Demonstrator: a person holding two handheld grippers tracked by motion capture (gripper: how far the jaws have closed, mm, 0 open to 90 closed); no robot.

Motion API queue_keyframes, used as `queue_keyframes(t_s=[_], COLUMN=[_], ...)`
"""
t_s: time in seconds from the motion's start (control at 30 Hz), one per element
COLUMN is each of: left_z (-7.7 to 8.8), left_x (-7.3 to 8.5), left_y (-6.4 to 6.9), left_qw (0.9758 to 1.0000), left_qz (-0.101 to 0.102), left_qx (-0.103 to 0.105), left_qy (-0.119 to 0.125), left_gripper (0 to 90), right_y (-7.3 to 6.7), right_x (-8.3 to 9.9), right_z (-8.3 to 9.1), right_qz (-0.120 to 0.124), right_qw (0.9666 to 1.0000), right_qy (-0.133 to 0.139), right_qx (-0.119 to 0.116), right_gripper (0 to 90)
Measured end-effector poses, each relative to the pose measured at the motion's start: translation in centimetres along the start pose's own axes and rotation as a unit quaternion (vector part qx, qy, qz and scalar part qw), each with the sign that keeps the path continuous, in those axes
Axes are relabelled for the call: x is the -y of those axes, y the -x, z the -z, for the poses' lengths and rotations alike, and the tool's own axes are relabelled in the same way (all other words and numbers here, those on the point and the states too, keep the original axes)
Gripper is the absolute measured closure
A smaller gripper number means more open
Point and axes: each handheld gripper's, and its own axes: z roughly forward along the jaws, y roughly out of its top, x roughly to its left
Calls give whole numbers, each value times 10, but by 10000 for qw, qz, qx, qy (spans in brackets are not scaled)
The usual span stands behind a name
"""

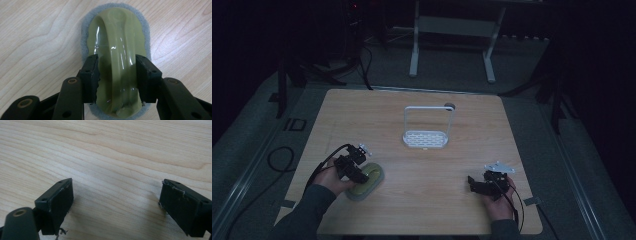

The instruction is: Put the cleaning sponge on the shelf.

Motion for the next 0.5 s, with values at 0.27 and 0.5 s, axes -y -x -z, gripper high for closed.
queue_keyframes(t_s=[0.27,0.5], left_z=[1,3], left_x=[-6,-12], left_y=[0,-2], left_qw=[9998,9997], left_qz=[-39,-32], left_qx=[-13,18], left_qy=[-177,-257], left_gripper=[622,615], right_y=[0,0], right_x=[0,0], right_z=[0,0], right_qz=[1,-1], right_qw=[10000,10000], right_qy=[0,-2], right_qx=[0,0], right_gripper=[116,116])
